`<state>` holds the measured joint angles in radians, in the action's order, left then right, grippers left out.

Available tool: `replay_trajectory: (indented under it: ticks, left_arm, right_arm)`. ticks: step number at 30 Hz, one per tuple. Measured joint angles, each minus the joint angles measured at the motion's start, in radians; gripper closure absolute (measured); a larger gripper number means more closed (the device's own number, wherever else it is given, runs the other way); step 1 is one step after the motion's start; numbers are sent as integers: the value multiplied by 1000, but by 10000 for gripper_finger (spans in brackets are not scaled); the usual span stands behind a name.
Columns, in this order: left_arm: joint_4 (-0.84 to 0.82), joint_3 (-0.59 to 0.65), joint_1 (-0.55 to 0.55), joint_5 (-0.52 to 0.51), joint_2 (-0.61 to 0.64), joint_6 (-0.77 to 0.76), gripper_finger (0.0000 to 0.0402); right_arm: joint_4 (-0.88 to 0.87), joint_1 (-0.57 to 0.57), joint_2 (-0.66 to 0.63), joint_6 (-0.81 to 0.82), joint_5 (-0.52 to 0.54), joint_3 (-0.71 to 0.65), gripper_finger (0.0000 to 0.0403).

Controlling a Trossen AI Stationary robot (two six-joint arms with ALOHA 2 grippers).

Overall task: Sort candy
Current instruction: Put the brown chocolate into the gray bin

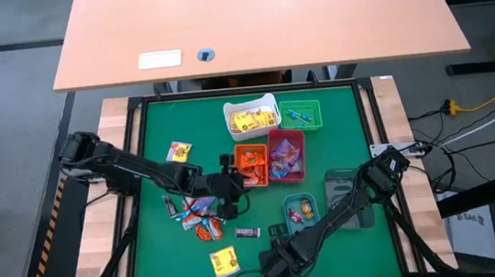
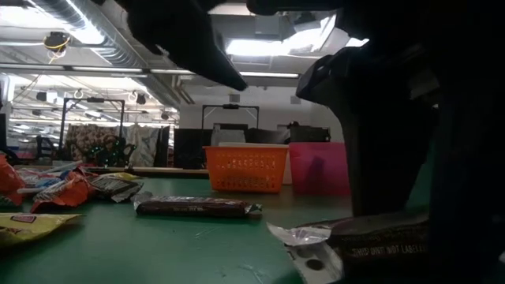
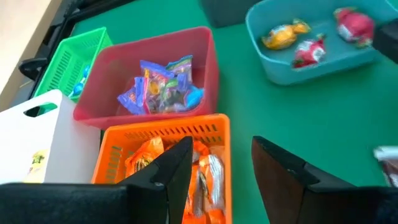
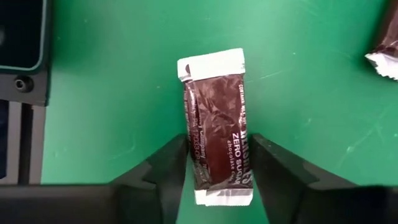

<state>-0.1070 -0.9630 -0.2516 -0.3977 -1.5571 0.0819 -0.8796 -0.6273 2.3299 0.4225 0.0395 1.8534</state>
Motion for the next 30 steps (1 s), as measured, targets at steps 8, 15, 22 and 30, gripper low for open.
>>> replay_trajectory:
  ticks: [8, 15, 22, 30]
  left_arm:
    - [-97, 0, -77, 0, 108, -49, 247]
    - [-134, 0, -148, 0, 135, -53, 247]
    - [-159, 0, -213, 0, 135, -53, 247]
    - [-158, 0, -263, 0, 135, -53, 247]
  right_arm:
    - [-4, -1, 1, -2, -8, 11, 307]
    - [-49, -1, 11, -3, -11, 75, 309]
    - [-87, -2, 13, -11, -14, 164, 313]
    - [-215, -1, 8, -33, -7, 293, 313]
